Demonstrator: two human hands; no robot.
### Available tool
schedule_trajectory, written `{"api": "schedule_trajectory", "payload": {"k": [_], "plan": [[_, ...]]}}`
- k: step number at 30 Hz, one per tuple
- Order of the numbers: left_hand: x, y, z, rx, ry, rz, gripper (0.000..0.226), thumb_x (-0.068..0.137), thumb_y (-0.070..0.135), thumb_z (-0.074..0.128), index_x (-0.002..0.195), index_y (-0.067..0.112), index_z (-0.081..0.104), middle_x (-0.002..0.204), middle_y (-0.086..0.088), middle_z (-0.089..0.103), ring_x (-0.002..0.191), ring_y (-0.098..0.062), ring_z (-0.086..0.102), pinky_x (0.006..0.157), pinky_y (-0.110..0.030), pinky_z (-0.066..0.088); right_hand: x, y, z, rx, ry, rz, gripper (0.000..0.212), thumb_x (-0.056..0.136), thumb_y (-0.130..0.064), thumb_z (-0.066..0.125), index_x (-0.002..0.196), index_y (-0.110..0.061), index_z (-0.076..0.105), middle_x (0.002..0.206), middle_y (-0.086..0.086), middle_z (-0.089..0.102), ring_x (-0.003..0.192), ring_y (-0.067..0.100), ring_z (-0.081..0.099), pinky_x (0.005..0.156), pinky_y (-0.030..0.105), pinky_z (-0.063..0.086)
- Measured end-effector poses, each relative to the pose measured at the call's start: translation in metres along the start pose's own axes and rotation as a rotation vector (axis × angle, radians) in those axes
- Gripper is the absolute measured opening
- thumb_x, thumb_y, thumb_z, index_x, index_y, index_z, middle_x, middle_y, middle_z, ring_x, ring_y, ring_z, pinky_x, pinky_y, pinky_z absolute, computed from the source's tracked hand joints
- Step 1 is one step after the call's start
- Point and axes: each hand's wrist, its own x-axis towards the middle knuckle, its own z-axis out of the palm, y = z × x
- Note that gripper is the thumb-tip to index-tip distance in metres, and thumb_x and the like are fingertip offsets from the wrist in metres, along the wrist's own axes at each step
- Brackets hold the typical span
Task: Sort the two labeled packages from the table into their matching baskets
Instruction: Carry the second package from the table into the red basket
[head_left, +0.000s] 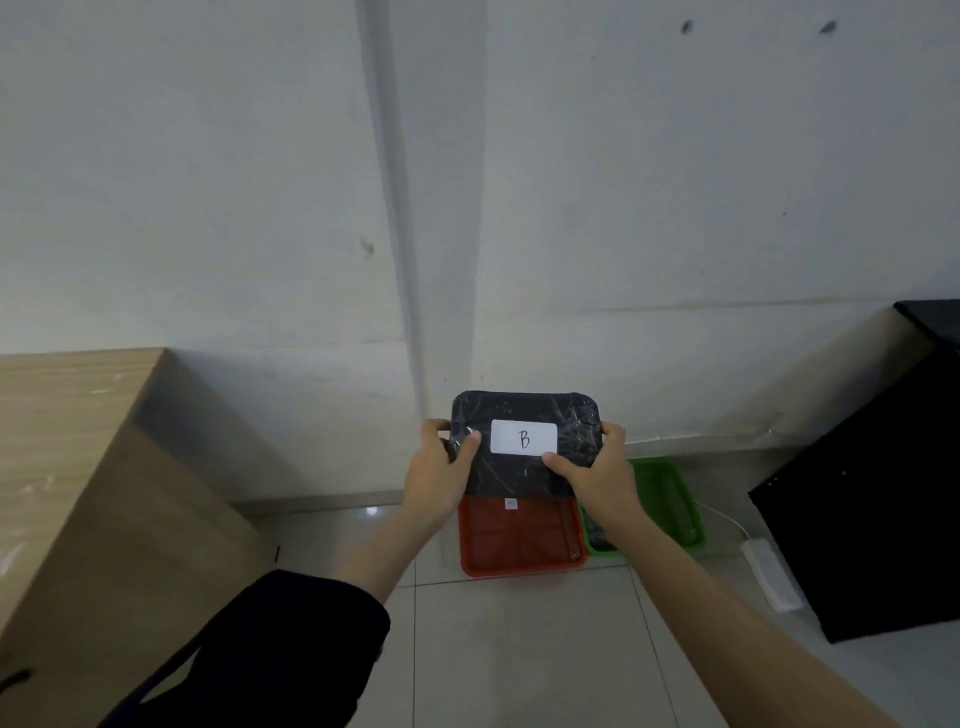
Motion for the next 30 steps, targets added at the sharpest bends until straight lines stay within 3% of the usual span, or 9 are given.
{"api": "schedule_trajectory", "payload": {"k": [5, 8, 10, 15, 19, 22, 24, 25, 30], "plan": [[0.021, -0.012, 0.051, -0.038, 0.018, -0.098, 0.039, 0.087, 0.04, 0.058, 0.112, 0.016, 0.04, 0.102, -0.006, 0.062, 0.097, -0.026, 0.061, 0.082, -0.04, 0.051, 0.045, 0.035, -0.009, -0.008, -0.021, 0.016, 0.074, 0.071, -0.029, 0.079, 0.127, -0.018, 0.031, 0.124, 0.011, 0.054, 0.102, 0.022, 0.055, 0.09, 0.045, 0.052], [0.038, -0.034, 0.08, -0.055, 0.03, -0.15, 0.033, 0.087, 0.038, 0.059, 0.107, 0.024, 0.037, 0.096, 0.0, 0.06, 0.09, -0.021, 0.061, 0.063, -0.025, 0.048, 0.077, 0.066, -0.002, 0.009, -0.053, 0.002, 0.076, 0.07, -0.029, 0.079, 0.129, -0.02, 0.031, 0.126, 0.008, 0.054, 0.108, 0.022, 0.055, 0.09, 0.041, 0.051], [0.052, -0.057, 0.101, -0.029, 0.032, -0.149, 0.033, 0.087, 0.037, 0.059, 0.109, 0.022, 0.038, 0.1, -0.001, 0.06, 0.09, -0.021, 0.06, 0.061, -0.023, 0.045, 0.097, 0.094, 0.006, 0.016, -0.065, -0.004, 0.076, 0.07, -0.029, 0.079, 0.129, -0.02, 0.032, 0.127, 0.009, 0.054, 0.111, 0.023, 0.055, 0.091, 0.04, 0.05], [0.09, -0.132, 0.159, -0.038, 0.034, -0.166, 0.039, 0.085, 0.043, 0.059, 0.109, 0.021, 0.038, 0.112, -0.007, 0.062, 0.103, -0.026, 0.06, 0.09, -0.042, 0.05, 0.156, 0.174, 0.038, 0.003, -0.086, -0.025, 0.077, 0.07, -0.03, 0.079, 0.131, -0.017, 0.032, 0.129, 0.01, 0.055, 0.113, 0.026, 0.056, 0.095, 0.045, 0.05], [0.124, -0.201, 0.203, -0.084, 0.023, -0.148, 0.048, 0.086, 0.043, 0.058, 0.119, 0.017, 0.038, 0.118, -0.006, 0.062, 0.108, -0.024, 0.06, 0.095, -0.048, 0.049, 0.202, 0.247, 0.075, 0.001, -0.077, -0.053, 0.076, 0.071, -0.029, 0.079, 0.13, -0.017, 0.033, 0.127, 0.009, 0.055, 0.111, 0.024, 0.057, 0.093, 0.04, 0.049], [0.144, -0.262, 0.236, -0.087, 0.04, -0.125, 0.044, 0.089, 0.039, 0.055, 0.124, 0.017, 0.04, 0.117, -0.001, 0.062, 0.108, -0.019, 0.06, 0.085, -0.03, 0.052, 0.228, 0.307, 0.105, 0.023, -0.085, -0.054, 0.076, 0.072, -0.027, 0.079, 0.13, -0.016, 0.032, 0.127, 0.009, 0.055, 0.103, 0.017, 0.054, 0.086, 0.03, 0.046], [0.151, -0.301, 0.256, -0.05, 0.057, -0.108, 0.032, 0.091, 0.04, 0.052, 0.117, 0.023, 0.043, 0.112, 0.005, 0.059, 0.1, -0.011, 0.058, 0.068, -0.012, 0.043, 0.241, 0.349, 0.124, 0.044, -0.085, -0.045, 0.077, 0.071, -0.026, 0.079, 0.131, -0.014, 0.032, 0.129, 0.009, 0.054, 0.104, 0.016, 0.053, 0.086, 0.028, 0.044], [0.155, -0.32, 0.266, -0.05, 0.065, -0.109, 0.033, 0.092, 0.04, 0.051, 0.119, 0.022, 0.045, 0.111, 0.005, 0.058, 0.099, -0.01, 0.056, 0.067, -0.011, 0.041, 0.247, 0.369, 0.133, 0.053, -0.088, -0.035, 0.079, 0.071, -0.026, 0.08, 0.132, -0.014, 0.031, 0.129, 0.009, 0.054, 0.105, 0.018, 0.053, 0.086, 0.028, 0.044], [0.167, -0.411, 0.308, -0.005, 0.082, -0.126, 0.044, 0.091, 0.032, 0.056, 0.13, 0.015, 0.046, 0.121, -0.004, 0.062, 0.106, -0.018, 0.058, 0.088, -0.028, 0.045, 0.271, 0.46, 0.178, 0.084, -0.144, 0.021, 0.082, 0.069, -0.025, 0.081, 0.132, -0.013, 0.029, 0.127, 0.009, 0.053, 0.101, 0.018, 0.054, 0.088, 0.032, 0.047]]}}
